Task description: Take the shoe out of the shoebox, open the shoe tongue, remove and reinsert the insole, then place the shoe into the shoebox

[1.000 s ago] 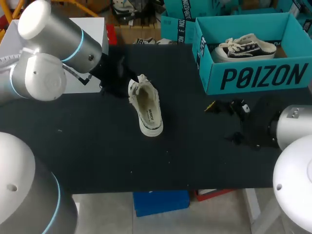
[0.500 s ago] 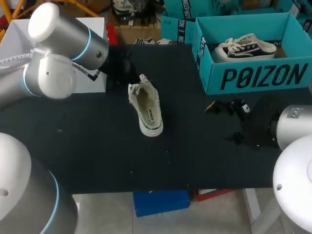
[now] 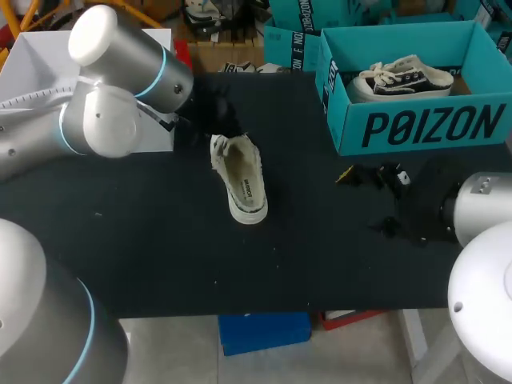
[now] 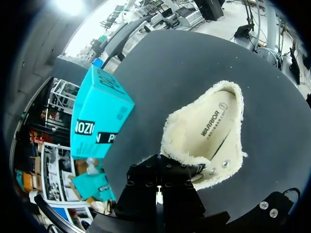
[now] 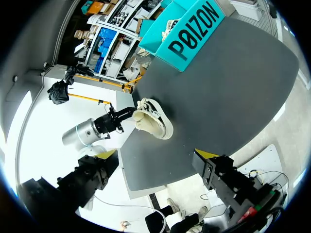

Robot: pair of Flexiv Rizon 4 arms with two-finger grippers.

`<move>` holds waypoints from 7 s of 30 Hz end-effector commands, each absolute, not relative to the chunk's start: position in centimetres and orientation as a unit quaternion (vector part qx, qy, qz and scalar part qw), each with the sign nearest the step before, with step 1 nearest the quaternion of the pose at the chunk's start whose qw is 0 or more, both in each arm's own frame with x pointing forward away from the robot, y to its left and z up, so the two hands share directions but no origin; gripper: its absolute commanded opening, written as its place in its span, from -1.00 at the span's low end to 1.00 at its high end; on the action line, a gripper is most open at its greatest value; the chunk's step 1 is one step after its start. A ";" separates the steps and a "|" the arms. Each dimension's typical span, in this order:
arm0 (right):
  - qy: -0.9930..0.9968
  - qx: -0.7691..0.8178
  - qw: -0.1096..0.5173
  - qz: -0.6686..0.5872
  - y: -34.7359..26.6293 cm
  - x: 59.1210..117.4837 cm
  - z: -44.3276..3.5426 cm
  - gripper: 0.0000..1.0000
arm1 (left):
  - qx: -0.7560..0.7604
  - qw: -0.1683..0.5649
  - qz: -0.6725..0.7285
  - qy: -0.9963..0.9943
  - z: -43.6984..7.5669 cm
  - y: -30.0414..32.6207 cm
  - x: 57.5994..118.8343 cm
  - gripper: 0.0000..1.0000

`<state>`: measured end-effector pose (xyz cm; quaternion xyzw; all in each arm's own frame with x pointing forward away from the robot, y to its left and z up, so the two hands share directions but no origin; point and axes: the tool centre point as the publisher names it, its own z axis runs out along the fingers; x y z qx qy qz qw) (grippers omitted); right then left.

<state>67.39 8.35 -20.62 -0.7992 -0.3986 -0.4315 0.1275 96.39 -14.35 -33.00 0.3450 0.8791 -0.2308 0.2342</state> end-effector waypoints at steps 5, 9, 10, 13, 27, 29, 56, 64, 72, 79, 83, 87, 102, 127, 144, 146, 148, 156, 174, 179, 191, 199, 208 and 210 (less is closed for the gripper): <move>-0.400 -0.796 0.148 -0.429 7.6 66.9 -20.8 1.00 | 0.344 0.231 -0.238 0.879 -33.1 -13.2 95.6 -0.99; -0.400 -0.796 0.148 -0.429 7.6 66.9 -20.8 1.00 | 0.335 0.223 -0.240 0.883 -33.3 -12.3 95.2 -0.93; -0.400 -0.796 0.148 -0.429 7.6 66.9 -20.8 1.00 | 0.331 0.221 -0.243 0.885 -33.3 -12.1 95.0 -0.92; -0.400 -0.796 0.148 -0.429 7.6 66.9 -20.8 1.00 | 0.327 0.220 -0.244 0.886 -33.4 -11.9 94.9 -0.90; -0.400 -0.796 0.148 -0.429 7.6 66.9 -20.8 1.00 | 0.334 0.211 -0.250 0.884 -34.4 -13.6 94.5 -0.73; -0.400 -0.796 0.148 -0.429 7.6 66.9 -20.8 1.00 | 0.335 0.208 -0.250 0.884 -34.6 -13.7 94.4 -0.72; -0.400 -0.796 0.148 -0.429 7.6 66.9 -20.8 1.00 | 0.349 0.189 -0.221 0.891 -33.7 -12.2 93.4 -0.76; -0.400 -0.796 0.148 -0.429 7.6 66.9 -20.8 1.00 | 0.370 0.170 -0.199 0.891 -31.5 -10.1 92.2 -0.44; -0.400 -0.796 0.148 -0.429 7.6 66.9 -20.8 1.00 | 0.394 0.145 -0.193 0.887 -30.5 -8.5 90.3 -0.13; -0.400 -0.796 0.148 -0.429 7.6 66.9 -20.8 1.00 | 0.409 0.135 -0.178 0.885 -29.9 -7.4 89.5 0.79; -0.400 -0.796 0.148 -0.429 7.6 66.9 -20.8 1.00 | 0.432 0.141 -0.158 0.877 -29.9 -6.9 89.3 0.84; -0.400 -0.796 0.148 -0.429 7.6 66.9 -20.8 1.00 | 0.490 0.147 -0.097 0.854 -30.8 -6.6 89.4 0.80; -0.400 -0.796 0.148 -0.429 7.6 66.9 -20.8 1.00 | 0.566 0.088 -0.074 0.816 -33.5 -7.3 89.6 0.84; -0.400 -0.796 0.148 -0.429 7.6 66.9 -20.8 1.00 | 0.607 0.057 -0.052 0.791 -38.6 -8.7 90.7 0.74; -0.400 -0.796 0.148 -0.429 7.6 66.9 -20.8 1.00 | 0.611 0.050 -0.037 0.789 -41.2 -10.2 92.0 0.21; -0.400 -0.796 0.148 -0.429 7.6 66.9 -20.8 1.00 | 0.612 0.056 -0.030 0.788 -41.4 -10.3 92.1 -0.18; -0.400 -0.796 0.148 -0.429 7.6 66.9 -20.8 1.00 | 0.616 0.060 -0.018 0.785 -41.6 -10.3 92.4 -0.80; -0.400 -0.796 0.148 -0.429 7.6 66.9 -20.8 1.00 | 0.621 0.067 0.008 0.781 -42.2 -10.0 92.9 -1.00; -0.400 -0.796 0.148 -0.429 7.6 66.9 -20.8 1.00 | 0.568 0.075 -0.087 0.815 -36.7 -10.0 92.7 -1.00; -0.400 -0.796 0.148 -0.429 7.6 66.9 -20.8 1.00 | 0.561 0.090 -0.081 0.819 -33.8 -10.1 93.2 -1.00; -0.400 -0.796 0.148 -0.429 7.6 66.9 -20.8 1.00 | 0.438 0.118 -0.069 0.889 -25.6 -10.2 94.8 -1.00; -0.400 -0.796 0.148 -0.429 7.6 66.9 -20.8 1.00 | 0.303 0.159 -0.051 0.938 -19.8 -8.8 96.6 -1.00; -0.400 -0.796 0.148 -0.429 7.6 66.9 -20.8 1.00 | 0.169 0.183 -0.051 0.967 -16.7 -2.9 98.0 -1.00; -0.400 -0.796 0.148 -0.429 7.6 66.9 -20.8 1.00 | 0.145 0.190 -0.045 0.970 -16.5 -1.0 98.0 -1.00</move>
